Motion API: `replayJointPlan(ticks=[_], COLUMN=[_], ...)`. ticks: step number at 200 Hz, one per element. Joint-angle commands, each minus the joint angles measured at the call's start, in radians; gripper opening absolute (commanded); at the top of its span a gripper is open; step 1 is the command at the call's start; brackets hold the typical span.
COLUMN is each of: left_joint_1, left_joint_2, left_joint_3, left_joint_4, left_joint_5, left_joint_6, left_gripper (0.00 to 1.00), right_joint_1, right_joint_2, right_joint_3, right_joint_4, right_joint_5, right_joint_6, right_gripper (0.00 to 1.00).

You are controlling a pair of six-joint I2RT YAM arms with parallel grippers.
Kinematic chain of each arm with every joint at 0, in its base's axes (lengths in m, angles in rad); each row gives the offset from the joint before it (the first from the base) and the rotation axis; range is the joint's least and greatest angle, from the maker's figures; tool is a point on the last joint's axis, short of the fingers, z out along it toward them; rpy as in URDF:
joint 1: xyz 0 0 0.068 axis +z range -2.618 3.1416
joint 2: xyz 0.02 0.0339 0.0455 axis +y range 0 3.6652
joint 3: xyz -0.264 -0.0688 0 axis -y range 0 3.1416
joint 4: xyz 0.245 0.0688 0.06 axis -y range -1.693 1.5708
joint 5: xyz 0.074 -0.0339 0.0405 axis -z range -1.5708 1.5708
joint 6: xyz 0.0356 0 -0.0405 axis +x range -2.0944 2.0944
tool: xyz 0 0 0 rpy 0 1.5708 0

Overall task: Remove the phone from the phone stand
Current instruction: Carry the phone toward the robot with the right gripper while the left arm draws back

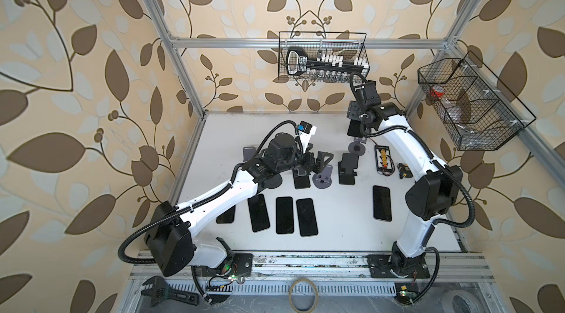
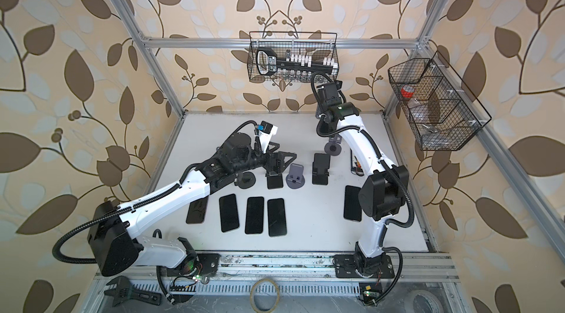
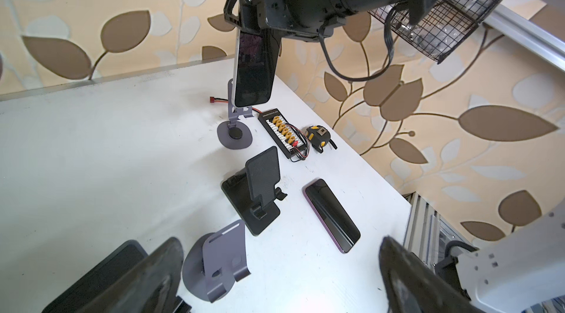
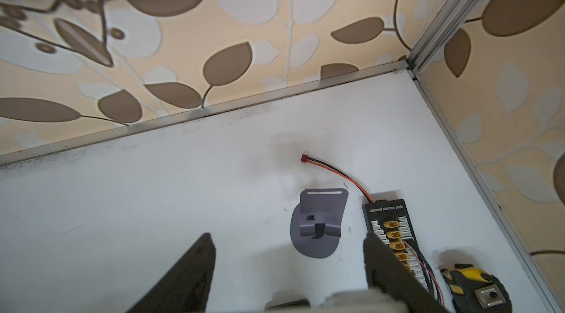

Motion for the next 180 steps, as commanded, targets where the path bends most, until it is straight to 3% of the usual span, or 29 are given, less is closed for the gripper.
replayJointPlan(ticks=[1,66,138,180], left_joint_1=[0.001,0.000,0.000,0.000], left_joint_2=[-0.057,-0.161,-0.278,-0.357], left_joint_3=[-0.019,-0.011,-0.073,-0.144], left_joint_4=[-0.020,-0.126,-0.229,-0.260], left_joint_5=[0.020,0.051,0.039,0.029], left_joint_6=[0.001,0.014,0.042,0.043], left_gripper=[0.99,0.99,0.99,0.99], right_joint_1=[0.027,0.129,0.224,0.274], right_joint_2=[-0.076,-0.199,-0.324,-0.395], right_joint_3=[-0.017,-0.017,-0.018,-0.129], right_joint_4=[0.013,-0.079,-0.325,-0.429], right_joint_5=[0.073,0.149,0.094,0.048], right_joint_6=[0.014,0.024,0.123,0.196], right_gripper=[0.61,0.60,0.59,0.59])
